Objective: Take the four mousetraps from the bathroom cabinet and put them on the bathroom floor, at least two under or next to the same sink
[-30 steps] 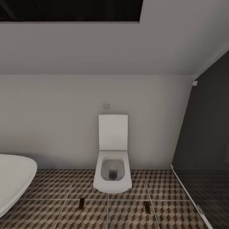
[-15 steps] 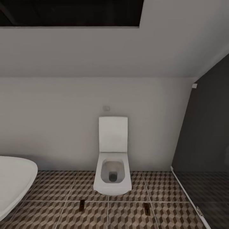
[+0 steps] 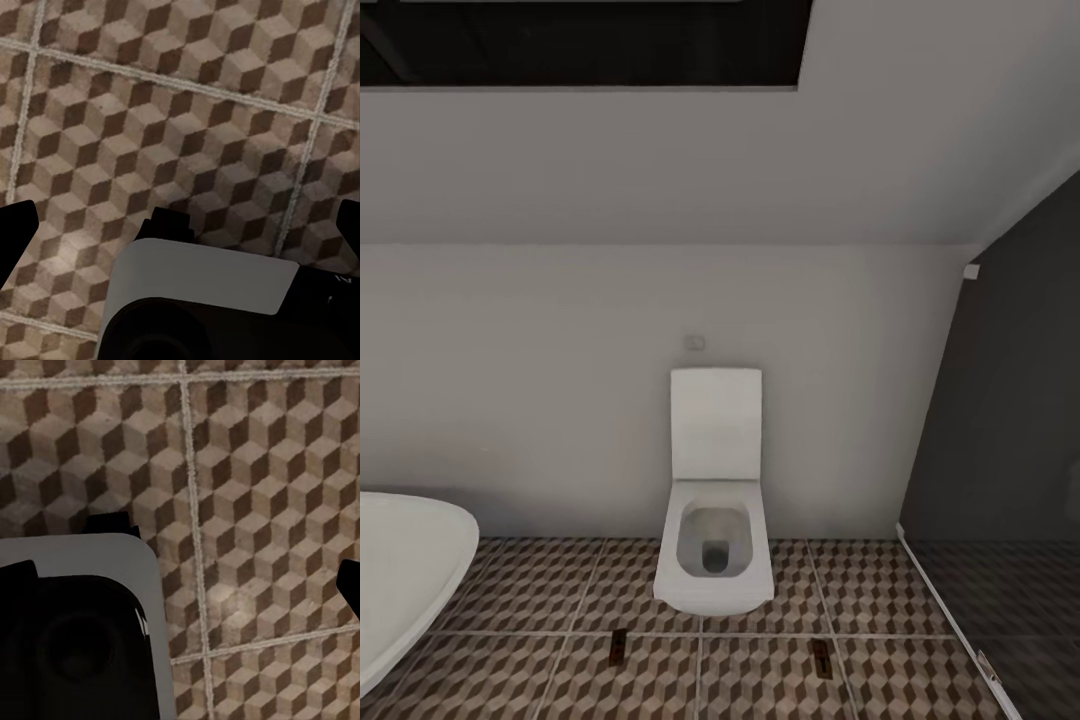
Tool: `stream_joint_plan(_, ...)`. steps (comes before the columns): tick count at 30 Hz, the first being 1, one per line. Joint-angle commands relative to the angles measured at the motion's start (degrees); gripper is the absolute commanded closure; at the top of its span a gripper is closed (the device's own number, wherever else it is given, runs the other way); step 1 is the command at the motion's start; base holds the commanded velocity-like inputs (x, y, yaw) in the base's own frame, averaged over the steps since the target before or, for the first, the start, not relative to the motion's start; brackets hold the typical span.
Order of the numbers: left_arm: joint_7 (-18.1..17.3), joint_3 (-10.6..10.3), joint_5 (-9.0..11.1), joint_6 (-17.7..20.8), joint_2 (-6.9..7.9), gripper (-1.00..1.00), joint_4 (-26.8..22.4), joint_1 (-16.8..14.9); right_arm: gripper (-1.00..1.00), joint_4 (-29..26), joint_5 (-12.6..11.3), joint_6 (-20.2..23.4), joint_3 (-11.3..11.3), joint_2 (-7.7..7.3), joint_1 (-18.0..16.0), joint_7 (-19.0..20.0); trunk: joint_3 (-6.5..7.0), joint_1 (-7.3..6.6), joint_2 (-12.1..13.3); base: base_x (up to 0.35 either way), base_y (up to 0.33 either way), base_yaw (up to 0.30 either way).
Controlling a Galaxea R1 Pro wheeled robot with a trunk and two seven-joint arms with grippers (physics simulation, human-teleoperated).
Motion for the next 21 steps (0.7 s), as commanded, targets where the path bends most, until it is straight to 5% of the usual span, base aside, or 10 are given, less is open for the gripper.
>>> stream_joint_plan(1,0.2,-0.5,0.4,-0.2,-0.03,-1.00,0.0,0.0,-1.00,0.2,0.6,-0.3,-0.5,0.02,-0.1,-0.2,-0.06,0.00,0.0,0.000,0.000,0.000)
stream_joint_plan(21,0.3,-0.7,0.1,-0.1,0.49,-1.00,-0.4,-0.1,-1.00,0.1,1.0,0.3,-0.5,-0.21,-0.1,-0.8,-0.06,0.00,0.0,0.000,0.000,0.000)
